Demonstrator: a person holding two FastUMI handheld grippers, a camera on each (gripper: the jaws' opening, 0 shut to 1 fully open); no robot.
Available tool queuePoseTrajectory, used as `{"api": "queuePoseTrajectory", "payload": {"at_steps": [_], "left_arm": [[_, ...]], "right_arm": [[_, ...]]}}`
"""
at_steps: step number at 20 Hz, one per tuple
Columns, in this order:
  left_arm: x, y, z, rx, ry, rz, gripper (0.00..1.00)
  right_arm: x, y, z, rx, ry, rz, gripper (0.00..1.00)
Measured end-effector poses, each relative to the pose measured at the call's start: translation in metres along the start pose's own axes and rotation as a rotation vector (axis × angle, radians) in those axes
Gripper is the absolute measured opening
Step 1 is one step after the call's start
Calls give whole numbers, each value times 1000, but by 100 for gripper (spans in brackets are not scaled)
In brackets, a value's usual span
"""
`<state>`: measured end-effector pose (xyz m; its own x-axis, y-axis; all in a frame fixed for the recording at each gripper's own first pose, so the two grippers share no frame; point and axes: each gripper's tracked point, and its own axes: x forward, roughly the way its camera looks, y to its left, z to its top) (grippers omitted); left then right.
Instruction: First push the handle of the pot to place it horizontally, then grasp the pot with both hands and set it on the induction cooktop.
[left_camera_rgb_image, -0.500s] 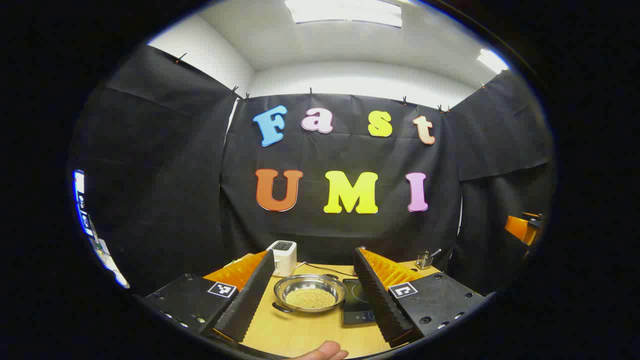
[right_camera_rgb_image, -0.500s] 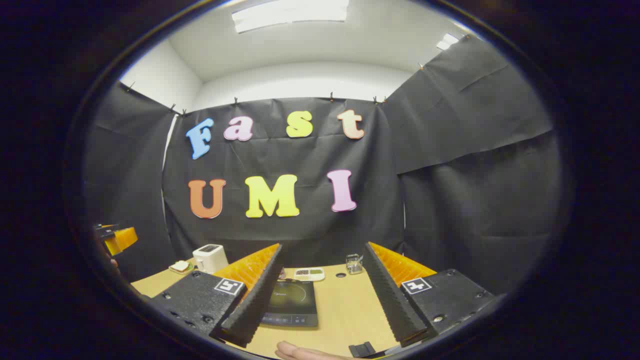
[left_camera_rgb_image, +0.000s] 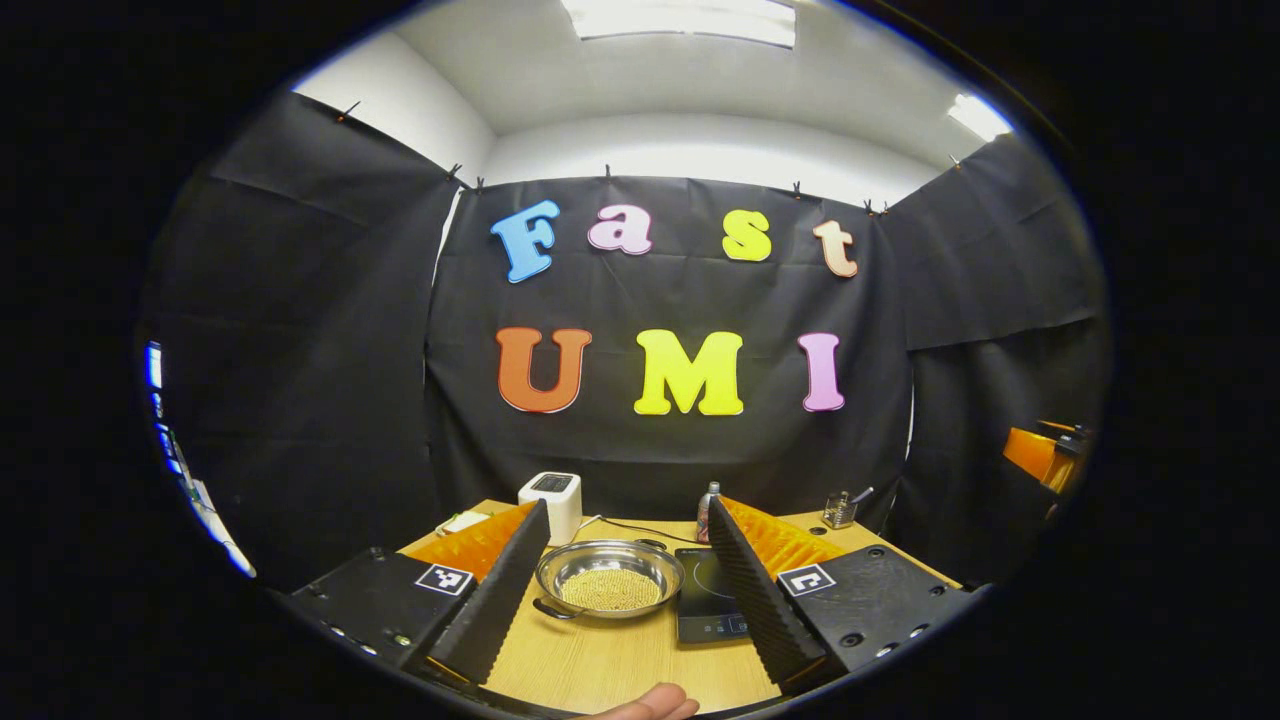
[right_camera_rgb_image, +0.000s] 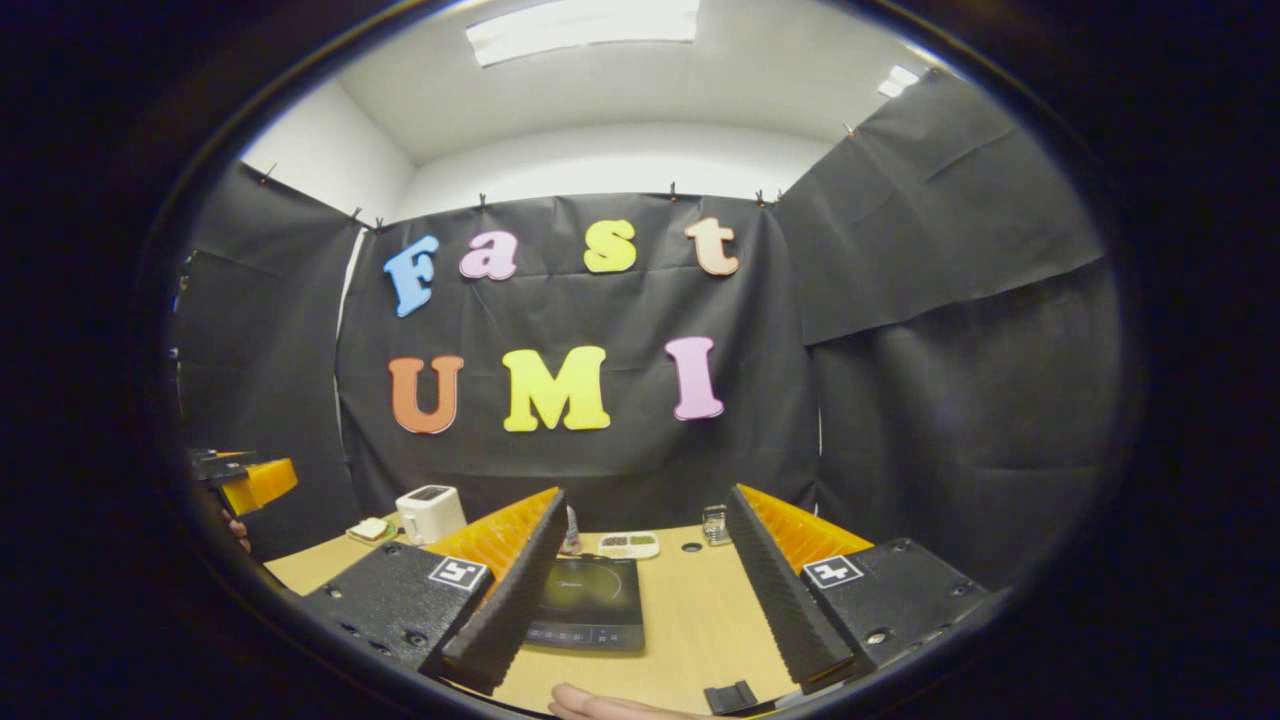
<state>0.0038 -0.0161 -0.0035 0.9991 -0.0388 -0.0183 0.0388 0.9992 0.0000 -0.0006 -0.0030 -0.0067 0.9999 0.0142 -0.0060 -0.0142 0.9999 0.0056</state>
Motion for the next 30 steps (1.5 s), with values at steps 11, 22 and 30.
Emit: {"api": "queuePoseTrajectory", "payload": {"at_steps": [11,22,30], "left_arm": [[25,-10,-19,-31,92,-59,75],[79,-30,-100,38,324,-166,0],[112,-10,-186,78,576,-138,0]], "right_arm": [[1,5,-2,-19,-2,22,96],[15,8,-20,-47,29,24,96],[27,-2,-38,-38,60,5,96]]}}
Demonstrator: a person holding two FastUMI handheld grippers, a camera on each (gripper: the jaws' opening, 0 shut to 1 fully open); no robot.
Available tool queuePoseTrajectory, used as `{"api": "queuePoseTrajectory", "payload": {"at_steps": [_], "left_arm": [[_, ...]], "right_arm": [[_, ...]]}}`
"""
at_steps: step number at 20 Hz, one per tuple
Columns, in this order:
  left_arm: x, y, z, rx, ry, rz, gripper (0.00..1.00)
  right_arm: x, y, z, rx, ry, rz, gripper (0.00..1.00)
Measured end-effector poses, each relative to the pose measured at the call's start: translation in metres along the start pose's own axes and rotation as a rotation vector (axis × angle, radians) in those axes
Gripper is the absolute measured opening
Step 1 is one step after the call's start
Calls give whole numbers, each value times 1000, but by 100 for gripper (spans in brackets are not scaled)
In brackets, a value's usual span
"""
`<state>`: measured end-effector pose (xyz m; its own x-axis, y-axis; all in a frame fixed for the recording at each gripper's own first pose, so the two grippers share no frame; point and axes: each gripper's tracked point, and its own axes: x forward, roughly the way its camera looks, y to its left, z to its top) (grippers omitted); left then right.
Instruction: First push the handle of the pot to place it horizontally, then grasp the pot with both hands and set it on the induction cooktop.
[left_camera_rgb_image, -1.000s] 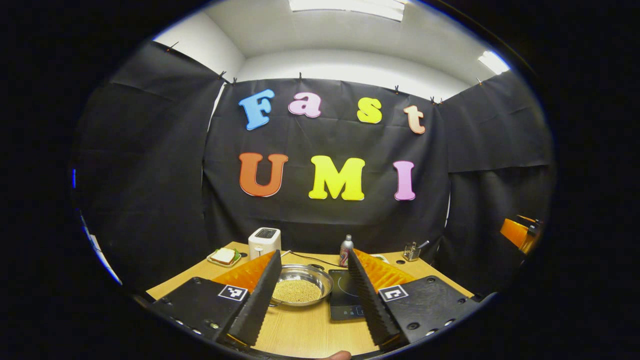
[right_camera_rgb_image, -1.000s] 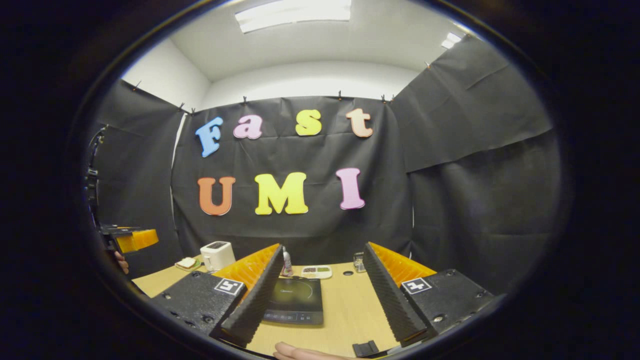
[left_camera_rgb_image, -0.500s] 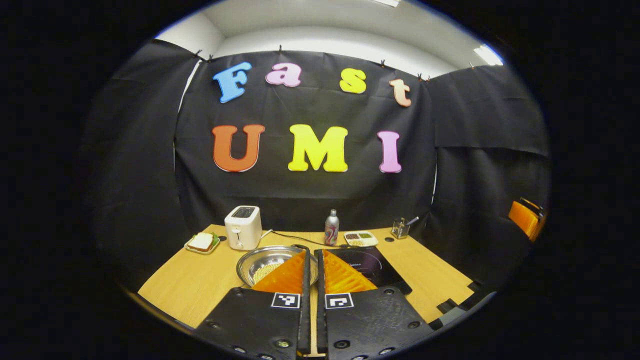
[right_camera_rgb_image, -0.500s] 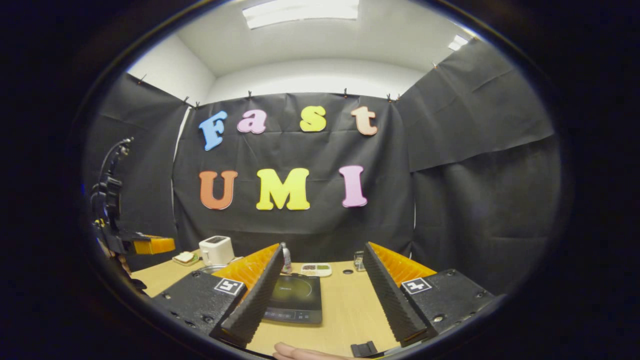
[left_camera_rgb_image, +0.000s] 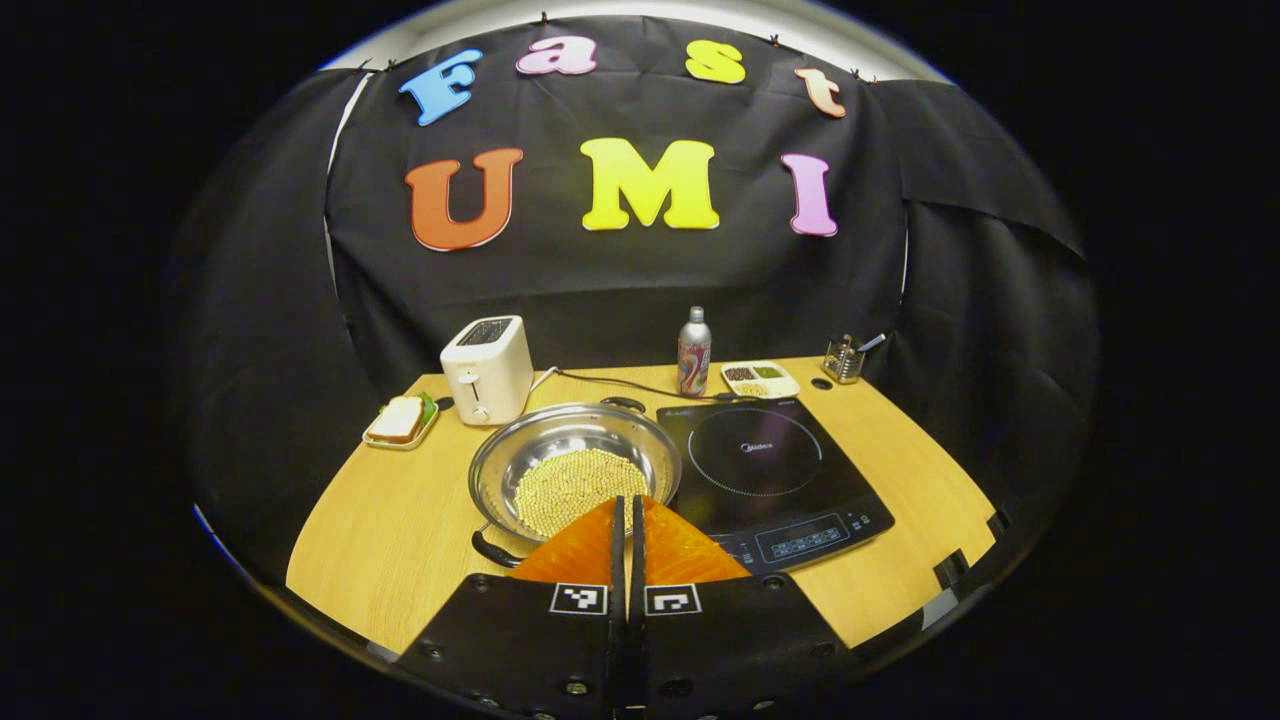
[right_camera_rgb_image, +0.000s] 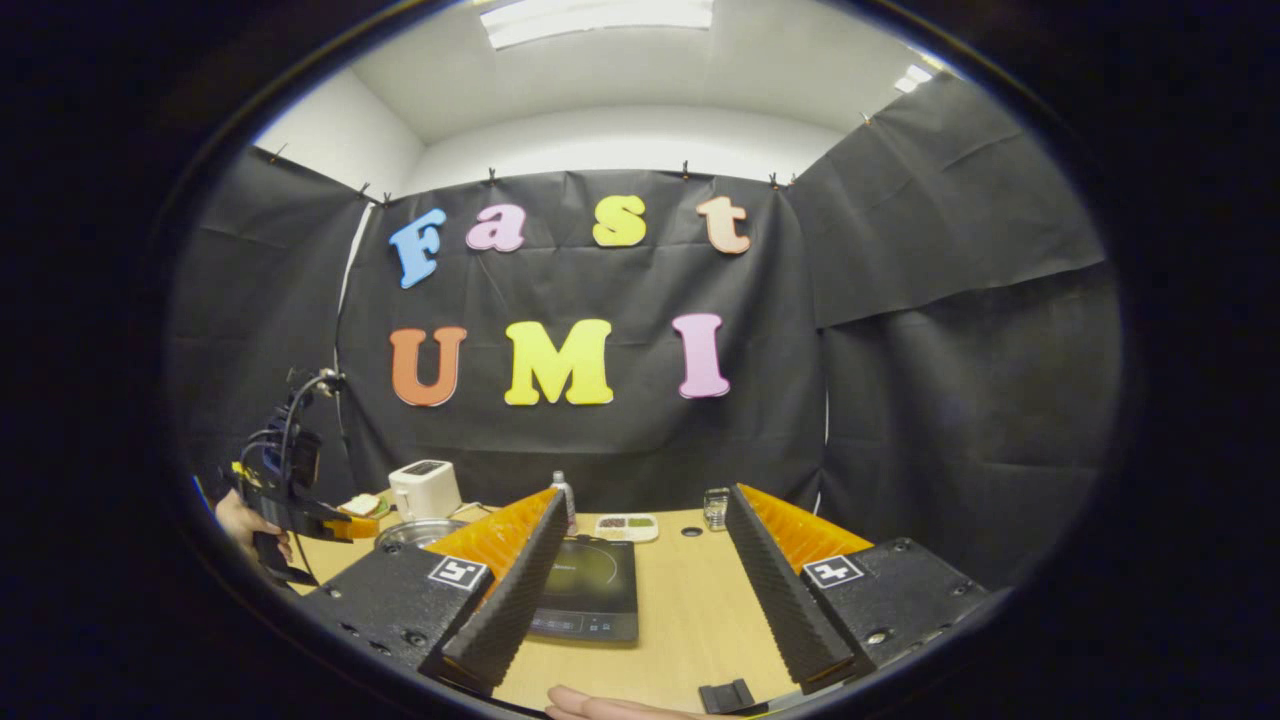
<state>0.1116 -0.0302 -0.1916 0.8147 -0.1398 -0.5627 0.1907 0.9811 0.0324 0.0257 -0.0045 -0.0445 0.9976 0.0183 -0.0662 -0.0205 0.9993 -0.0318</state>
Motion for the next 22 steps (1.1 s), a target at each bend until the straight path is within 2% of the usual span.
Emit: {"api": "queuePoseTrajectory", "payload": {"at_steps": [2,3,5,6,10,13,14,16,19,20,21,22], "left_arm": [[13,5,-15,4,50,1,0],[20,10,-24,3,77,5,0],[35,16,-47,-15,146,-4,0],[42,16,-57,-36,181,-18,0],[64,38,-90,-78,293,6,0],[75,45,-102,-111,340,-9,0],[78,48,-105,-119,354,-6,0],[83,56,-109,-129,370,12,0],[87,63,-117,-129,393,23,0],[88,66,-120,-133,404,31,10],[90,71,-123,-146,409,49,10],[93,72,-127,-164,424,44,11]], "right_arm": [[2,-2,-4,2,8,-3,96],[3,-3,-7,3,12,-4,100],[5,-4,-13,3,23,-6,100],[6,-5,-16,5,30,-8,96],[12,-11,-28,3,52,-21,96],[17,-14,-34,14,68,-30,96],[19,-16,-36,15,72,-33,100],[20,-17,-41,13,82,-39,96],[22,-19,-43,8,84,-48,99],[22,-19,-43,7,85,-50,96],[22,-17,-43,8,85,-48,100],[22,-17,-44,9,87,-45,96]]}}
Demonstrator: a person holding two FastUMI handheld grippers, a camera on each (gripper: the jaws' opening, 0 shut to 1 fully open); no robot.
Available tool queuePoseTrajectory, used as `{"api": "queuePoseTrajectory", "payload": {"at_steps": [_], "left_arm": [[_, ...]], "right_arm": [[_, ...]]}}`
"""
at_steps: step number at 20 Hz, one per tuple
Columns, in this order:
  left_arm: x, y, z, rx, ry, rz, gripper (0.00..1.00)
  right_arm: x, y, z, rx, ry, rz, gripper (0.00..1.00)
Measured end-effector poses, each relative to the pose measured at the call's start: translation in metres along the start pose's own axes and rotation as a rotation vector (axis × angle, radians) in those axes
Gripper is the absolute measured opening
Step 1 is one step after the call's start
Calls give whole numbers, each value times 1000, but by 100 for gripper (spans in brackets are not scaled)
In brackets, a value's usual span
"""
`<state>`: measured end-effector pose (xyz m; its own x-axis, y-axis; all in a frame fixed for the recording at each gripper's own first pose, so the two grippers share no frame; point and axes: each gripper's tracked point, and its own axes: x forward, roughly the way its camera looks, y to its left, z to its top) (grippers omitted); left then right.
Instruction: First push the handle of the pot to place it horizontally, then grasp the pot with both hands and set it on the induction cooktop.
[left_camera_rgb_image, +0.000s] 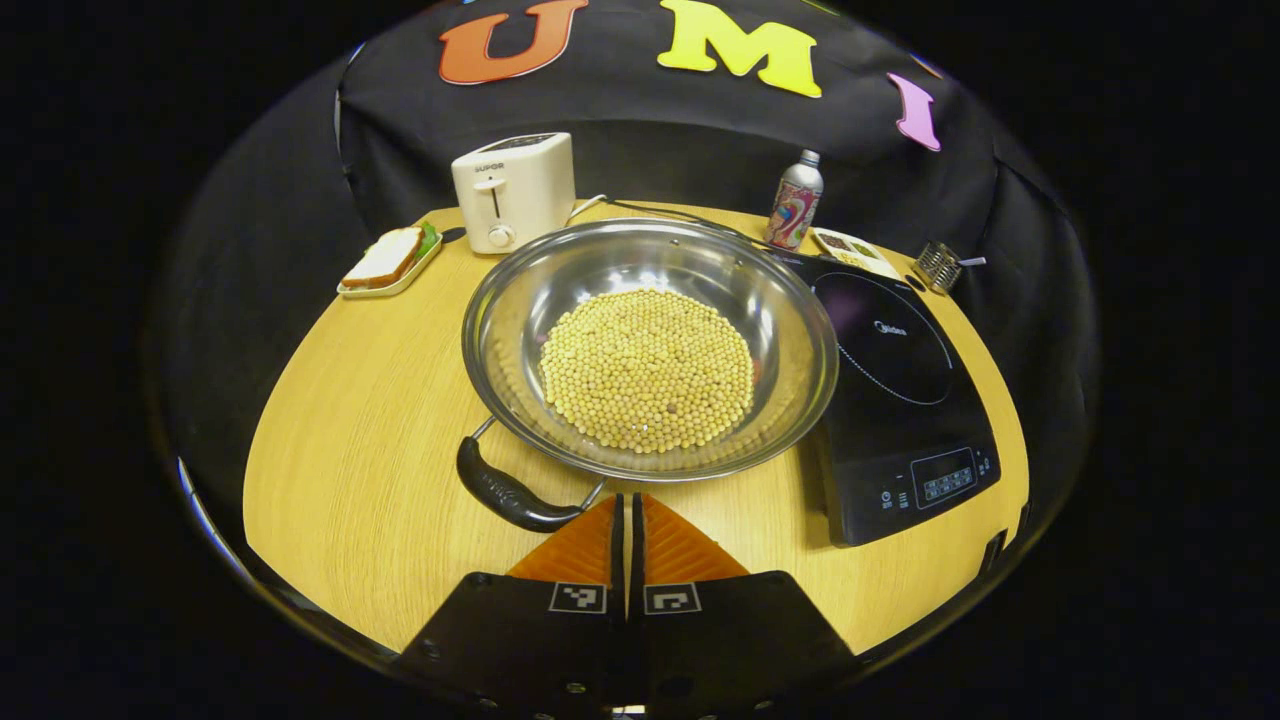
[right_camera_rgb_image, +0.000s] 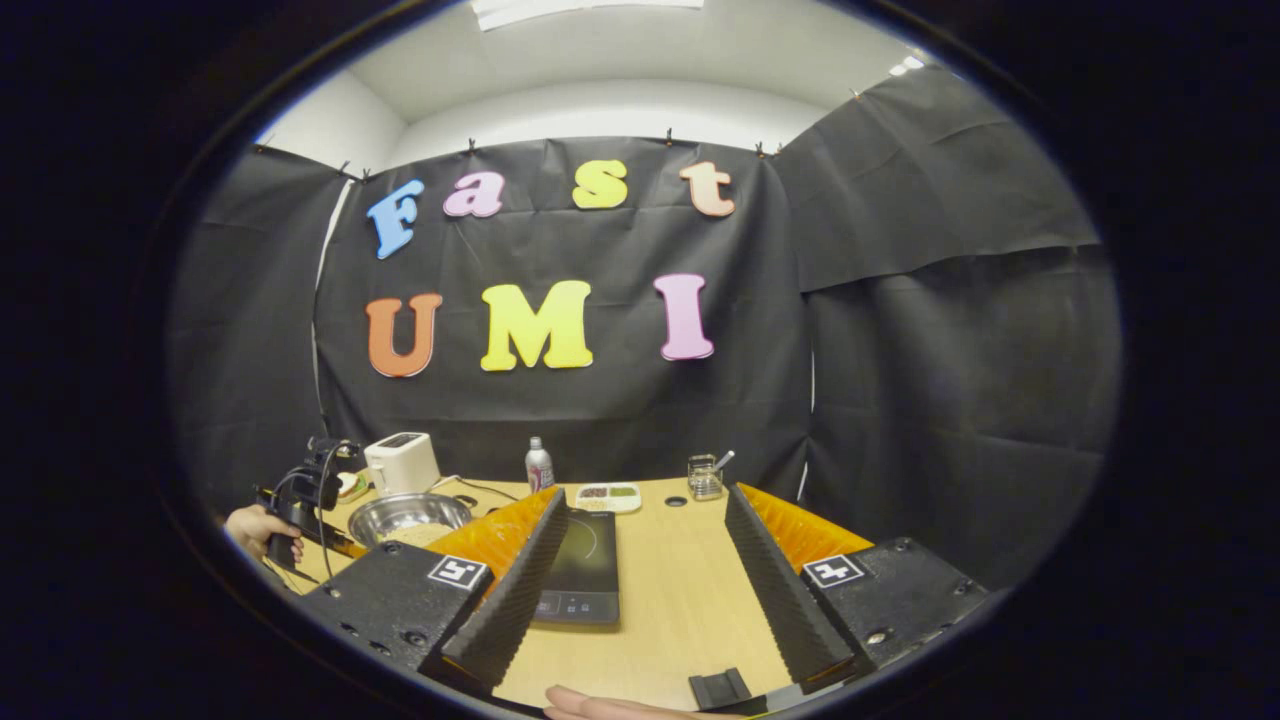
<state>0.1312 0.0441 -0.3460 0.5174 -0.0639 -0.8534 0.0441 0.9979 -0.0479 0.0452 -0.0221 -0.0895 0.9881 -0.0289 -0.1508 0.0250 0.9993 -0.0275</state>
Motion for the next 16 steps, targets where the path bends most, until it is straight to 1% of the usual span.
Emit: {"api": "queuePoseTrajectory", "payload": {"at_steps": [1,2,3,4,5,7,8,9,10,11,12,13,14,15,16], "left_arm": [[1,-2,-2,-11,6,-12,0],[1,-2,-2,-16,11,-16,11],[2,0,-3,-19,10,-11,10],[1,4,-2,-26,7,-6,0],[2,6,-2,-38,7,-6,10],[5,7,-2,-53,11,-17,10],[6,9,-2,-56,13,-15,0],[6,13,-3,-59,17,-3,10],[7,18,-3,-64,20,11,11],[9,21,-3,-68,21,16,11],[10,25,-3,-75,26,22,0],[13,30,-5,-80,33,29,0],[14,34,-5,-87,38,31,11],[16,38,-6,-96,45,32,10],[17,41,-4,-103,46,32,10]], "right_arm": [[0,1,0,-3,0,3,96],[1,-1,1,-6,-3,-3,100],[1,-4,2,-6,-7,-13,100],[2,-5,3,-5,-9,-18,100],[1,-5,2,-4,-10,-19,96],[-1,-1,1,-1,-6,-1,96],[-1,-1,-1,-2,-3,2,97],[-1,-3,0,-4,-4,-3,99],[-1,-7,0,-5,-6,-8,96],[-2,-8,1,-6,-10,-12,100],[-2,-8,2,-8,-13,-16,96],[-3,-9,3,-9,-17,-18,96],[-4,-9,5,-7,-25,-18,96],[-3,-8,8,-3,-31,-14,100],[-3,-7,8,-1,-34,-9,100]]}}
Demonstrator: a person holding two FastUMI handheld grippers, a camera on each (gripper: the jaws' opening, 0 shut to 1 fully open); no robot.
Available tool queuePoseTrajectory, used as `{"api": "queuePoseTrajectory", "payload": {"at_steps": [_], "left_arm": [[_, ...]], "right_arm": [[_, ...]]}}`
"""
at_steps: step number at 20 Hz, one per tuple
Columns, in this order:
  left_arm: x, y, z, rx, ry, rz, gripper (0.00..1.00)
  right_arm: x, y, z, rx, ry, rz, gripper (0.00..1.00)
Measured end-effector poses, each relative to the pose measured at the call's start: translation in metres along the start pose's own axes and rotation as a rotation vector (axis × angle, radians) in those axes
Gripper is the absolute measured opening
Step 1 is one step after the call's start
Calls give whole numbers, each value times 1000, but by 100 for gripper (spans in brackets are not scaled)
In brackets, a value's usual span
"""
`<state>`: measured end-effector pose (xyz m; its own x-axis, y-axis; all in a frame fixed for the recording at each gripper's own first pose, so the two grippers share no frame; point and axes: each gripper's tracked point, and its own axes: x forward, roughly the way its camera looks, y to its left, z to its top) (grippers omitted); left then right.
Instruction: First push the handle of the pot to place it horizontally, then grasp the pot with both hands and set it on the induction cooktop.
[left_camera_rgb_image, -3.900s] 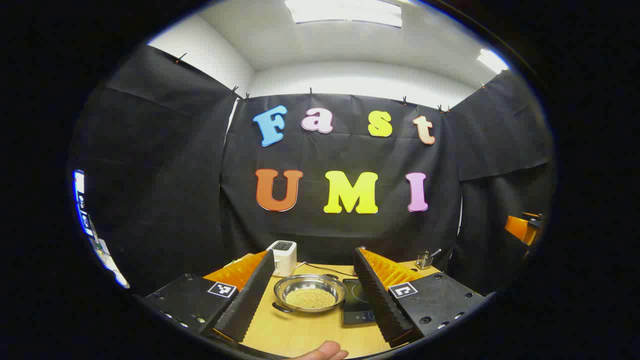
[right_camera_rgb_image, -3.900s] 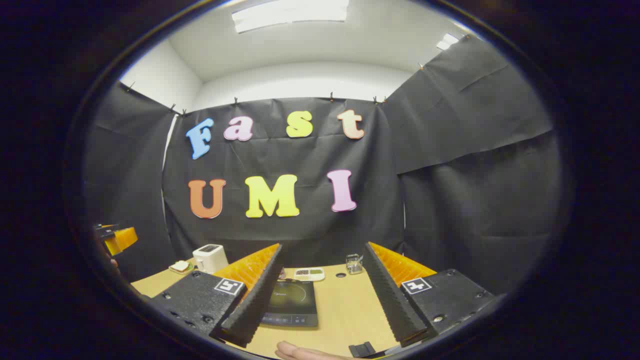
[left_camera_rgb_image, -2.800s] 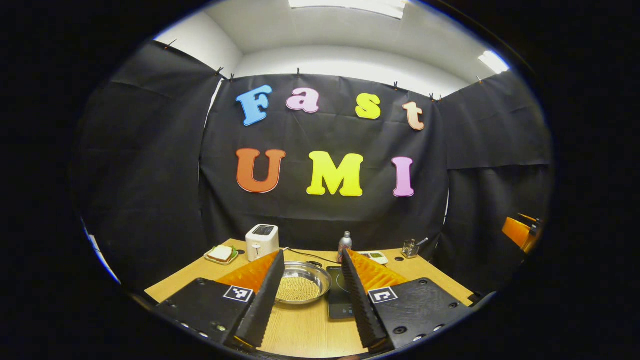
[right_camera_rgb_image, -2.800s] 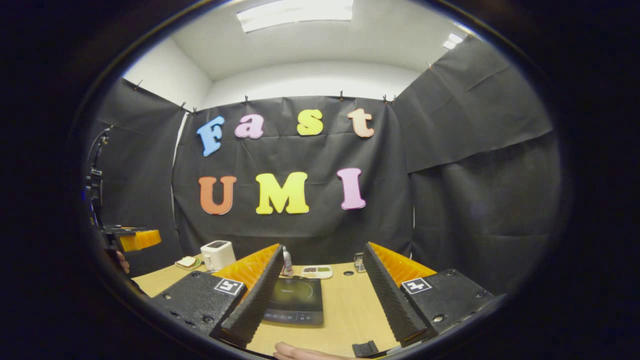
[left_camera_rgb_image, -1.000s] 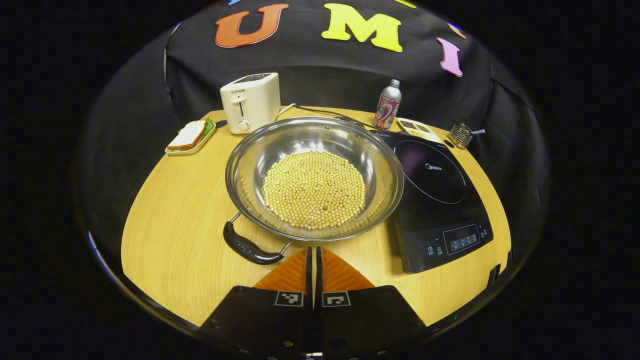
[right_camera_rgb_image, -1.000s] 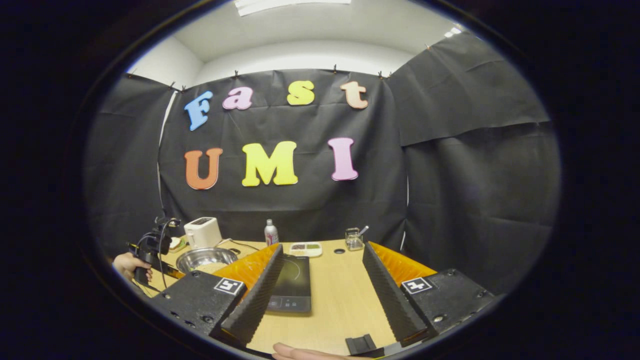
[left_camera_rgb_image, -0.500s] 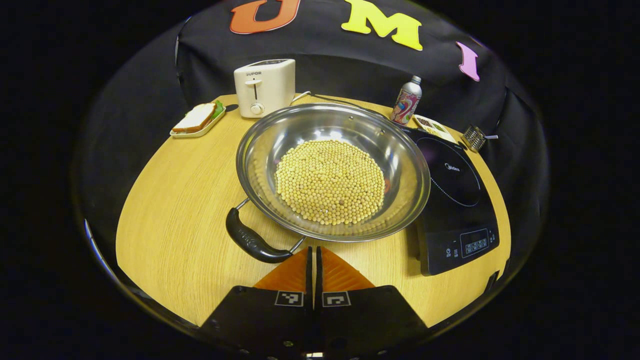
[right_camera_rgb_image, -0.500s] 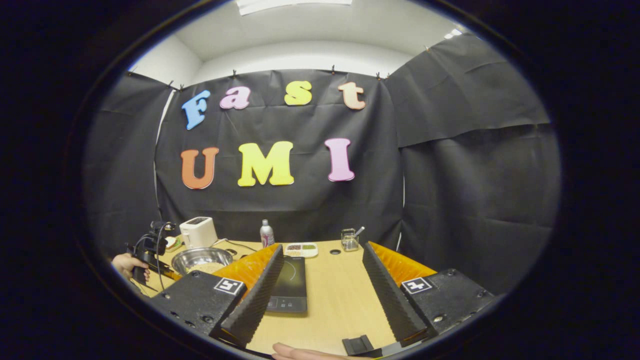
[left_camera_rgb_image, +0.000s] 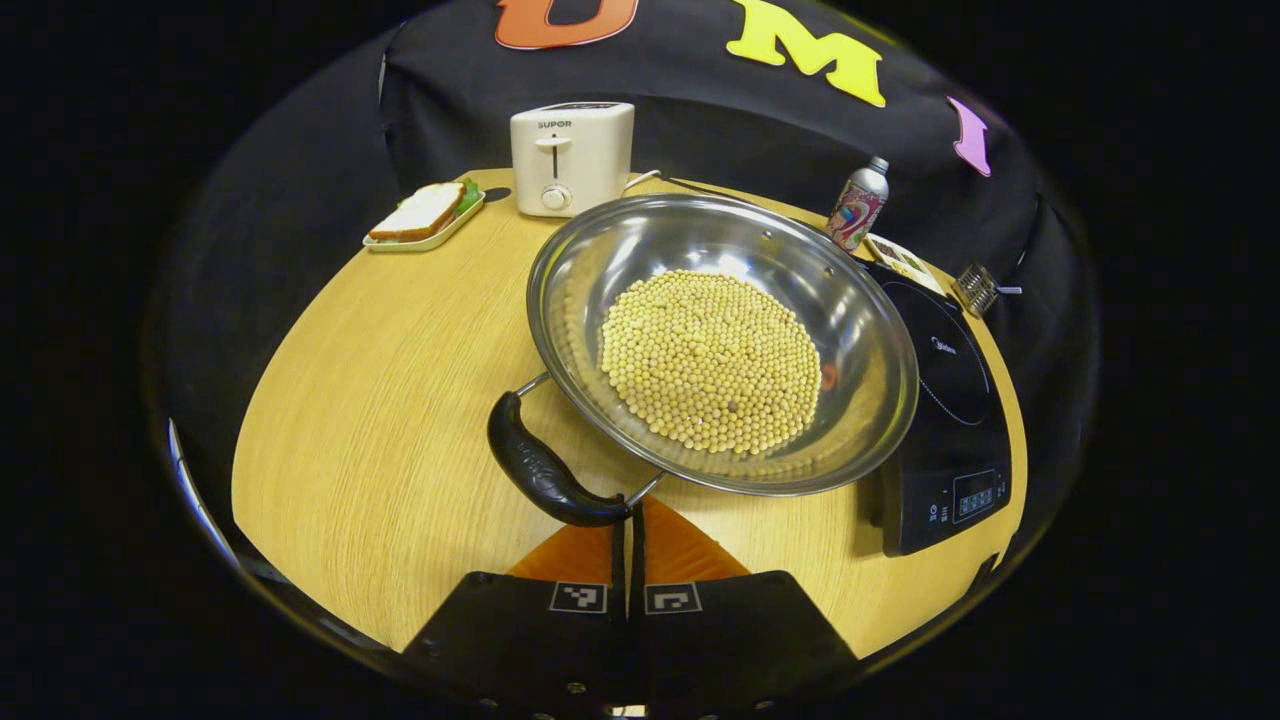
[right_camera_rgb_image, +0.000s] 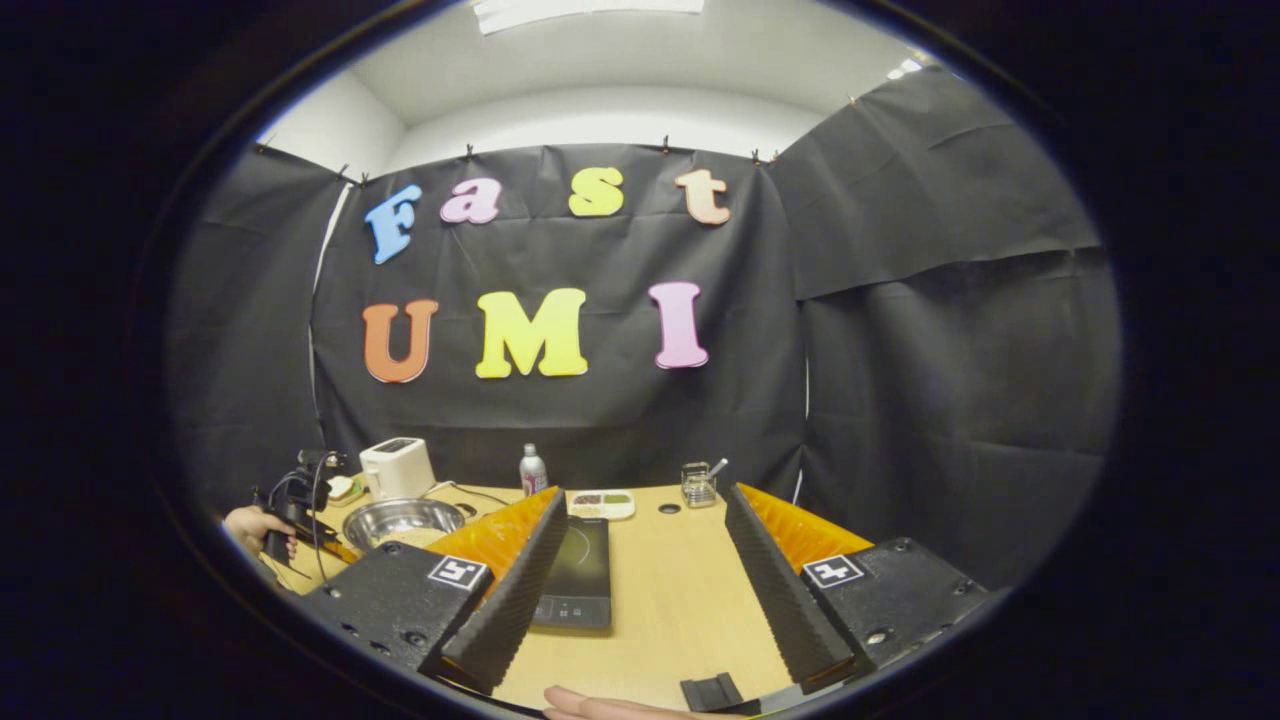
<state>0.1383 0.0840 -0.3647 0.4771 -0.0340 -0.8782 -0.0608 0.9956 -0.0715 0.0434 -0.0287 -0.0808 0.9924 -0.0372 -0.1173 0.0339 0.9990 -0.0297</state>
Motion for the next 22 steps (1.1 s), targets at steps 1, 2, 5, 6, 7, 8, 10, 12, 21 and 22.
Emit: {"api": "queuePoseTrajectory", "payload": {"at_steps": [1,2,5,6,7,8,10,12,21,22], "left_arm": [[1,3,3,-6,-2,2,0],[2,6,5,-11,-1,5,0],[6,19,13,-30,-2,21,0],[8,22,16,-31,0,23,0],[10,26,20,-38,1,27,10],[12,30,24,-45,4,30,0],[15,40,33,-55,5,38,0],[20,46,43,-69,5,33,0],[40,65,84,-91,5,35,0],[41,65,88,-94,5,33,0]], "right_arm": [[2,1,0,-1,1,3,96],[4,0,0,-3,0,5,100],[13,-1,1,-8,4,-2,99],[17,0,1,-9,9,-3,96],[20,0,1,-10,13,-6,100],[23,1,1,-11,15,-8,96],[30,4,5,-11,12,-14,96],[38,8,7,-8,9,-18,99],[78,23,-4,23,38,-27,100],[82,24,-10,26,51,-30,100]]}}
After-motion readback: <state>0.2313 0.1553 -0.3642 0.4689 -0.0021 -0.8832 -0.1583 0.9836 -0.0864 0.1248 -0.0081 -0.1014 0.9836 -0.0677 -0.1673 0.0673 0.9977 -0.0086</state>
